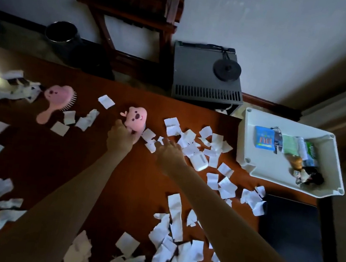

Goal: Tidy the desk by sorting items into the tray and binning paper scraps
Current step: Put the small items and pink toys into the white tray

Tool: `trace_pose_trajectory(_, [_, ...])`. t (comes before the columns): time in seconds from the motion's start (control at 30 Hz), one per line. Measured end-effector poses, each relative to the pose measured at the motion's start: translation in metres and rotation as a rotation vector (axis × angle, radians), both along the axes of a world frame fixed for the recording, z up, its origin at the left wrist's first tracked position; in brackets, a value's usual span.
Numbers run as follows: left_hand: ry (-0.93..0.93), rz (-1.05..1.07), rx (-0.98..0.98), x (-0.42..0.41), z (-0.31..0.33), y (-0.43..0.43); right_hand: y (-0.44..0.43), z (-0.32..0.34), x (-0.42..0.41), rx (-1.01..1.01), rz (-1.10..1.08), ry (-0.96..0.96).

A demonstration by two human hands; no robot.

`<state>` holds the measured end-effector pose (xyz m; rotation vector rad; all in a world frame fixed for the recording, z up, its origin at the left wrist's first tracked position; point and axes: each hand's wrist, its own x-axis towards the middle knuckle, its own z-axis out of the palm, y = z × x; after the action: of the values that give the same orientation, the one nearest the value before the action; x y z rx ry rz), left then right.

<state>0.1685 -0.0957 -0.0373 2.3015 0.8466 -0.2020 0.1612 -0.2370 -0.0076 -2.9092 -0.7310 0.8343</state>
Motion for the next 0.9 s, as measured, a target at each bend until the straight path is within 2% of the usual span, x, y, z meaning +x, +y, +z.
trace_pose_trajectory(0.17, [0.047, -0.037, -0.066, 0.007, -0.014, 0.009, 0.002, 0.0, 0.01, 0.052, -0.137, 0.029])
trace_pose_trajectory(0.3, [-0.035, -0.113, -0.041, 0.0, -0.013, 0.02, 0.016, 0.009, 0.02, 0.176, -0.188, -0.046])
trace_pose_trajectory(0.37, [-0.094, -0.153, -0.01, -0.005, -0.008, 0.034, 0.03, 0.014, 0.027, 0.214, -0.144, -0.091])
trace_pose_trajectory(0.57, [-0.202, -0.238, -0.066, -0.006, 0.017, 0.082, 0.085, 0.018, 0.039, 0.148, 0.121, -0.135])
trace_pose_trajectory(0.67, [-0.232, -0.217, -0.087, -0.001, 0.023, 0.11, 0.112, 0.015, 0.045, 0.19, 0.186, -0.237])
trace_pose_trajectory(0.77, [-0.266, -0.061, -0.141, 0.005, 0.022, 0.138, 0.139, 0.016, 0.055, 0.209, 0.128, -0.2])
trace_pose_trajectory(0.8, [-0.292, 0.015, -0.114, 0.006, 0.02, 0.148, 0.147, 0.016, 0.058, 0.199, 0.11, -0.177])
trace_pose_trajectory(0.9, [-0.289, 0.146, 0.151, 0.012, 0.009, 0.174, 0.168, 0.014, 0.065, 0.198, 0.084, -0.146])
